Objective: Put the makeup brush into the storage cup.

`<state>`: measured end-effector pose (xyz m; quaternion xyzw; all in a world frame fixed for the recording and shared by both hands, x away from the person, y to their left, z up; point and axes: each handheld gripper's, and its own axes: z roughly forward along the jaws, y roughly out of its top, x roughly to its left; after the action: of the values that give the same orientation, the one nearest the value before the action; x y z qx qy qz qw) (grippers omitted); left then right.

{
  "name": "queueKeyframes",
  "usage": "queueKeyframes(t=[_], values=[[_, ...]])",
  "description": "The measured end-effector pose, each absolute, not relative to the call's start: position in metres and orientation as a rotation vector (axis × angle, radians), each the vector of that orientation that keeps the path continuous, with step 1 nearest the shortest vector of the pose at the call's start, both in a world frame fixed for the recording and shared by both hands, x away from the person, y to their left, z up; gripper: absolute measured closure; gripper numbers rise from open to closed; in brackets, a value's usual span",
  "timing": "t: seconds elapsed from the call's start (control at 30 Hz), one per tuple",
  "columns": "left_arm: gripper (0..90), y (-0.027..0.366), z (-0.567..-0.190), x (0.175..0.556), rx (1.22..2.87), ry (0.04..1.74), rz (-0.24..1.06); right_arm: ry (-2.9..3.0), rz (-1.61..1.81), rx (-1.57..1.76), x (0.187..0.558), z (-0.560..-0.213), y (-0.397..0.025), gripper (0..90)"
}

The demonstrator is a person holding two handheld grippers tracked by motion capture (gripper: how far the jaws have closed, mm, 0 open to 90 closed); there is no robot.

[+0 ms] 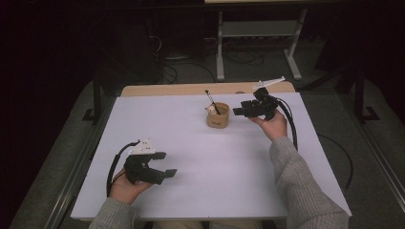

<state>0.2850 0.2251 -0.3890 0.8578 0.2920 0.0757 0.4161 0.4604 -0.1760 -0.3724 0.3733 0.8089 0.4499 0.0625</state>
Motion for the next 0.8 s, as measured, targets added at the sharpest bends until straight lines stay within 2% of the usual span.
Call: queueKeyframes(t=[0.47,0.8], values=[[21.1,0.227,-0.385,0.285,2.141,0.725,0.206,2.432,1.34,1.159,0.448,-0.376,-0.186,29.1],[19.2,0.23,-0.385,0.285,2.135,0.744,0.211,2.429,1.333,1.142,0.439,-0.372,-0.187,25.5]])
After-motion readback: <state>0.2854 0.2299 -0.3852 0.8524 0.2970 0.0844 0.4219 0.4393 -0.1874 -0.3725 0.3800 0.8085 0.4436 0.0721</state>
